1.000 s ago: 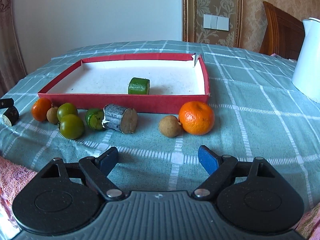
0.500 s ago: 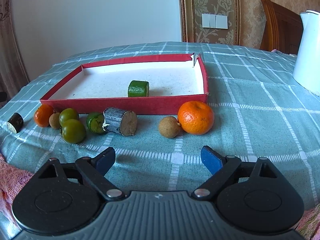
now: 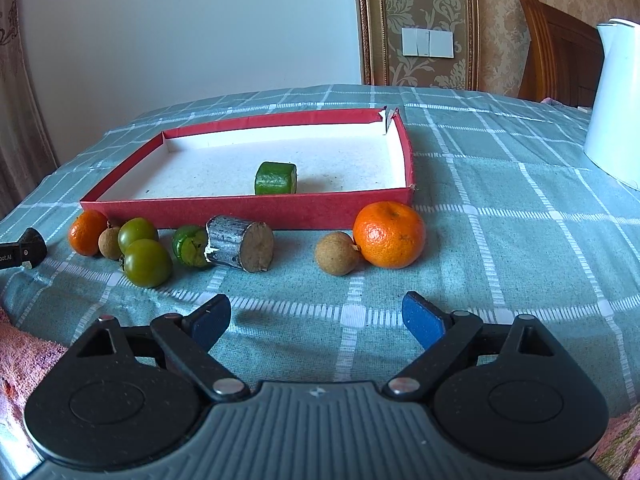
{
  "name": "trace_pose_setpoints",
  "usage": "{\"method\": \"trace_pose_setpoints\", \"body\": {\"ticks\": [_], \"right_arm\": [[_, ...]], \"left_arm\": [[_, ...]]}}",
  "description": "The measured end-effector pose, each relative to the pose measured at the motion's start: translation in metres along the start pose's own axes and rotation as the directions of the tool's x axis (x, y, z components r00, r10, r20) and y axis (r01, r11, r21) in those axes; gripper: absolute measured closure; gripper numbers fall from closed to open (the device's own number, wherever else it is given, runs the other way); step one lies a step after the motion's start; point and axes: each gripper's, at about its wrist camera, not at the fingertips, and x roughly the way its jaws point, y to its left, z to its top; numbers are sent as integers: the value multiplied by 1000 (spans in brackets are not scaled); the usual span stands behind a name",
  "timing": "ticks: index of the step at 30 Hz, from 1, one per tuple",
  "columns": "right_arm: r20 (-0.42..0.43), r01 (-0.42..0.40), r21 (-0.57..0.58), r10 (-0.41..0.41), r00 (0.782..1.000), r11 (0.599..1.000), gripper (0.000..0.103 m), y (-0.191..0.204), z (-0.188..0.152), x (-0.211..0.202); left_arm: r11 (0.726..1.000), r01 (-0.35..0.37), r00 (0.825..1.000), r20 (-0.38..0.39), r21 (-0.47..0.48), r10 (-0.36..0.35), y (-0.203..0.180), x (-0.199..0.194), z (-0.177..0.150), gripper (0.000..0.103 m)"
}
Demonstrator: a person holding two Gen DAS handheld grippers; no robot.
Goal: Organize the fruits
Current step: 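Close the left gripper on the log piece and lift it, then lower the log piece into the red tray and open the left gripper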
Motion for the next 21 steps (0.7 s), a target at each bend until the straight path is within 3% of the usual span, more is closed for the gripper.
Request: {"method": "trace_pose_setpoints", "body": {"ticks": [7, 13, 21], "right_arm": [[0, 0, 0, 0, 1000, 1000, 10, 0, 0, 0], [0, 0, 0, 0, 1000, 1000, 10, 0, 0, 0], [1, 1, -2, -1, 1000, 1000, 10, 2, -1, 1]], "left_arm": [[1000, -11, 999, 47, -11, 12, -2, -14, 9, 72], [998, 61, 989, 132, 21, -64, -30, -38, 37, 72], [989, 129, 978, 157, 75, -140, -89, -19, 73, 72]]}}
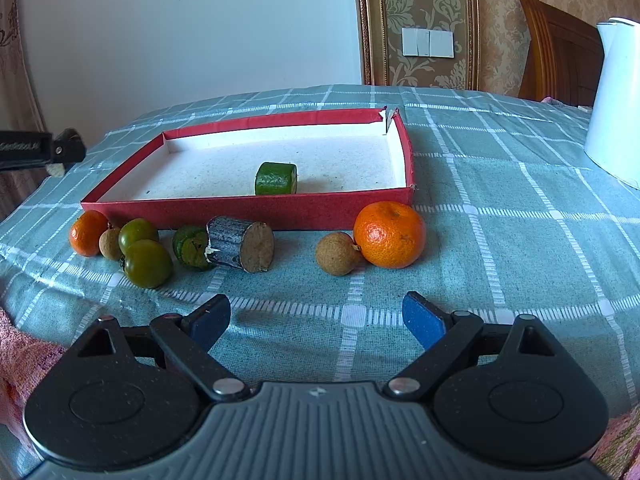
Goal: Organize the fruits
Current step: 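Lower the log piece into the red tray and open the left gripper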
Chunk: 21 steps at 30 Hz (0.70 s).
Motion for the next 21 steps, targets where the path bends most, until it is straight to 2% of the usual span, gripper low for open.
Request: {"method": "trace_pose_setpoints", "body": {"ticks": [1, 3, 4, 5, 8, 11, 15, 18, 21], "right_arm": [[0, 1, -1, -1, 1000, 1000, 10, 0, 0, 0], [-1, 2, -3, -2, 1000, 1000, 10, 1, 0, 0], [-1, 2, -3, -2, 1000, 1000, 10, 1, 0, 0], [0, -1, -1, 1, 1000, 1000, 10, 1, 0, 0], [3, -5, 5, 5, 1000, 1000, 10, -1, 0, 0], [1, -2, 1, 2, 1000, 1000, 9, 0, 0, 0], [2, -2, 0, 2, 1000, 1000, 9, 0, 0, 0], [13, -20, -1, 20, 1000, 1000, 9, -1, -1, -2], [44, -55, -18, 56, 997, 998, 9, -1, -3, -7]], "left_arm": [[1000, 5, 1000, -2, 4, -5, -5, 6, 3, 71], [1000, -11, 1000, 0, 4, 11, -11, 13, 6, 60], [1000, -25, 1000, 5, 6, 25, -13, 14, 6, 43], [999, -35, 999, 15, 10, 35, -14, 12, 4, 32], [999, -38, 999, 25, 20, 37, -12, 2, -6, 28], [998, -55, 998, 34, -1, 55, -4, -10, -20, 13], [996, -68, 997, 27, -51, 69, 11, -21, -43, 7], [991, -85, 996, 14, -103, 87, 22, -21, -59, 7], [985, -71, 997, 10, -156, 74, 33, -18, -70, 7]]}}
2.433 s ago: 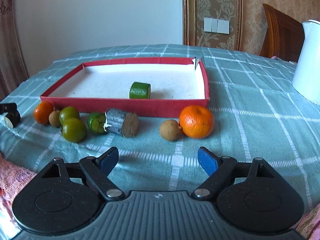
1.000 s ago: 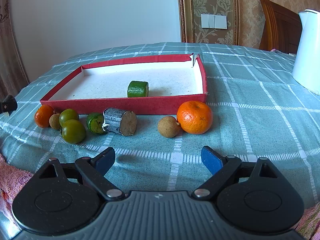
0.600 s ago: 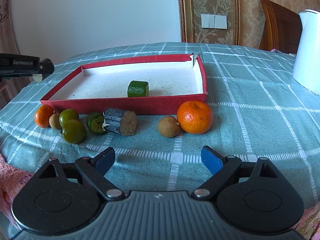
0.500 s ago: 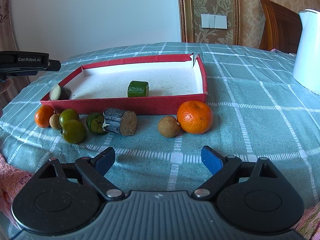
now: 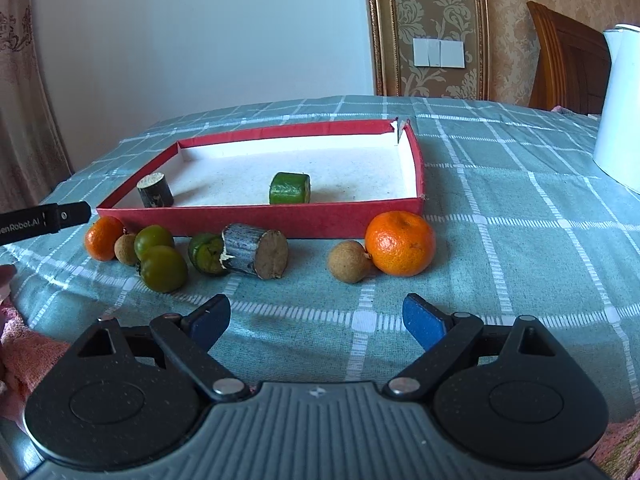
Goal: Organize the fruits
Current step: 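Lower the log piece into the red tray and open the left gripper, then lower the right gripper onto a green tomato and close it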
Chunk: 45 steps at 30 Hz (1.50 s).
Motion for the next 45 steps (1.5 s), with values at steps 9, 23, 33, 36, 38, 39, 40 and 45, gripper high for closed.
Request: {"method": "trace_pose_setpoints", "body": {"ticks": [9, 23, 33, 36, 38, 39, 40, 45], "right_arm": [[76, -90, -191, 106, 991, 977, 9, 38, -1, -15], [13, -197, -359, 216, 976, 912, 44, 88, 12, 1], [-15, -197, -384, 207, 978, 902, 48, 100, 13, 18], [-27, -194, -381, 199, 980, 904, 50, 100, 15, 25], [-27, -196, -388, 201, 979, 901, 54, 100, 14, 27], [-26, -188, -392, 194, 981, 900, 56, 101, 14, 28], [-22, -181, -397, 187, 982, 900, 60, 101, 14, 28], [-7, -154, -416, 167, 986, 896, 70, 99, 13, 29]], "left_arm": [[997, 23, 999, 35, -79, -21, 12, -6, -6, 0], [980, 53, 999, 17, -193, -50, 31, -2, -6, 0], [978, 58, 998, 25, -201, -54, 32, -4, -7, 0], [976, 61, 998, 23, -207, -57, 32, -5, -7, 0], [976, 61, 998, 22, -210, -58, 32, -4, -7, 0], [976, 61, 998, 21, -210, -58, 32, -4, -7, 0], [976, 61, 998, 20, -210, -58, 32, -4, -7, 0], [976, 60, 998, 20, -208, -57, 32, -3, -7, 0]]}}
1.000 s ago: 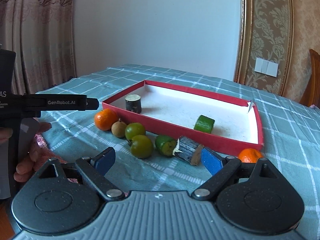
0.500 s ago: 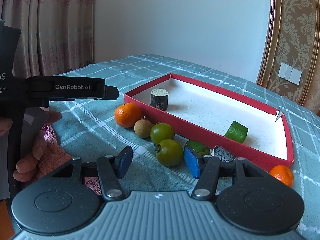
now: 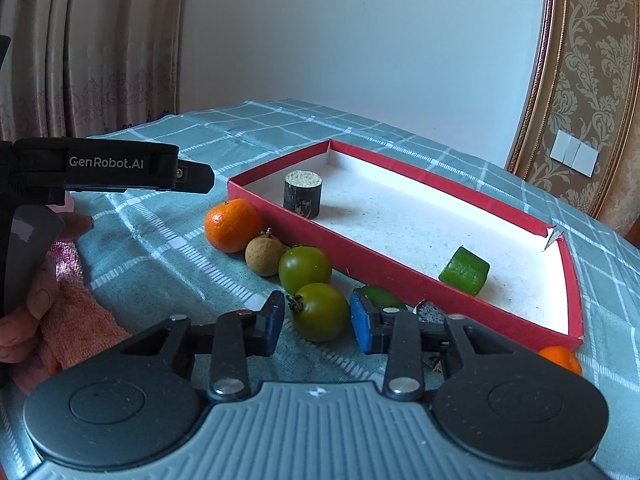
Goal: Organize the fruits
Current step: 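Lower the right gripper onto a green tomato and close it, then carry the green tomato into the red tray and open the right gripper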
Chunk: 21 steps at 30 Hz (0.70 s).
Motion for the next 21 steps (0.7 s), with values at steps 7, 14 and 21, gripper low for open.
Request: {"method": "trace_pose_setpoints", "body": {"ticks": [7, 14, 21], "right_arm": [[11, 30, -18, -30, 999, 999, 71, 5, -2, -1], [71, 30, 21, -31, 997, 999, 71, 0, 8, -13], [116, 86, 115, -100, 988, 990, 71, -31, 33, -3]], "left_arm": [[1000, -7, 1000, -3, -4, 7, 1, 0, 0, 0], [1000, -7, 1000, 0, 0, 7, 1, 0, 0, 0], [1000, -7, 1000, 4, 9, 7, -1, -1, -1, 0]]}}
